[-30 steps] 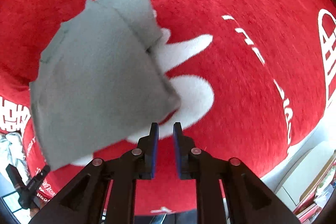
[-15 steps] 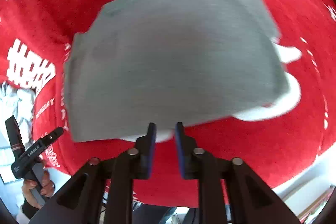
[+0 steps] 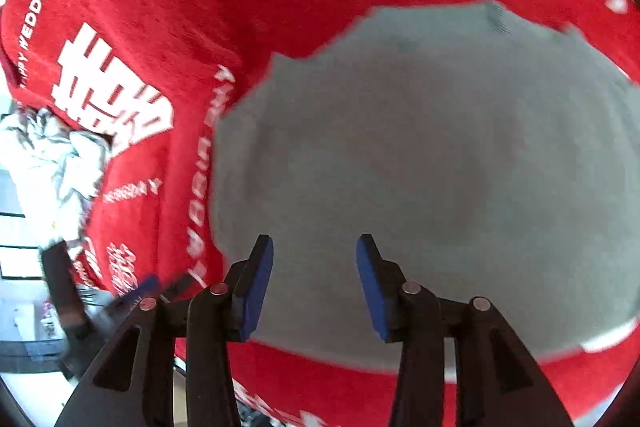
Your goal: Fold small clothes
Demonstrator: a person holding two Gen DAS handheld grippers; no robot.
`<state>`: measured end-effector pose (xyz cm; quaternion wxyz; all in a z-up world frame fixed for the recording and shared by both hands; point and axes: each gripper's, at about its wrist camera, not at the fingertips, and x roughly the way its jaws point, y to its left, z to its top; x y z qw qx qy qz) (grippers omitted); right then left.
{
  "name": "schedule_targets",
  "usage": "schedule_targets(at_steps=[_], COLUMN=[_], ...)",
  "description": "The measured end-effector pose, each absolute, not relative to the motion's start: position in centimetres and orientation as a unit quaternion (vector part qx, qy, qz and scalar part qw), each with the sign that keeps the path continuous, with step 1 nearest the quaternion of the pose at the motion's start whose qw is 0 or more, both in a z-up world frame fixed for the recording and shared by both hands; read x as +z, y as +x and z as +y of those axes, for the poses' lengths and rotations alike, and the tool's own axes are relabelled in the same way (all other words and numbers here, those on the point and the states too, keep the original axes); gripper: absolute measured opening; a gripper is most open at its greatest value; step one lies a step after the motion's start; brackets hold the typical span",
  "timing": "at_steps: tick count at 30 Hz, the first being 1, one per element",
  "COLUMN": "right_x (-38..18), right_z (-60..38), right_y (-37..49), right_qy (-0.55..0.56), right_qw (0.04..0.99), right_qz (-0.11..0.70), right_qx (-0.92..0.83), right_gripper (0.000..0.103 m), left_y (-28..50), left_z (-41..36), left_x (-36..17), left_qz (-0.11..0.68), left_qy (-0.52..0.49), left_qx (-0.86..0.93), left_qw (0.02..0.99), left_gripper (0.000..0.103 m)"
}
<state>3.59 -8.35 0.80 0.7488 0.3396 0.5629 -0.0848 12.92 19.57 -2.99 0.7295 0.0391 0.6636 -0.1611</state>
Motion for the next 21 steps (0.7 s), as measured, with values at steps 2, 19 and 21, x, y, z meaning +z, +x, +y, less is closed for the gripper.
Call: schedule_targets(at_steps=[2, 19, 21], right_x=[0.1, -5.8, -5.1], right_z=[-8.1, -4.0, -3.4], right_y=[6.1, 13.1, 12.4], right_qy=[0.354, 0.331, 0.317], right_qw=[0.751, 0.728, 0.73], right_qz=[0.551, 0.598, 0.605], right_qx=[-0.082, -0.047, -0.037], right_gripper=[0.047, 0.005, 0.005], left_y=[13.3, 14.8, 14.9], left_z=[19.8, 22.2, 22.1], left_x=[-3.7, -3.4, -3.3], left_qz=[0.665, 0.642, 0.645], left_qy=[0.045, 0.05, 0.044], left_qx=[-0.157, -0.134, -0.137], left_qw=[0.729, 0.754, 0.75], left_gripper=[0.101, 0.101, 0.101])
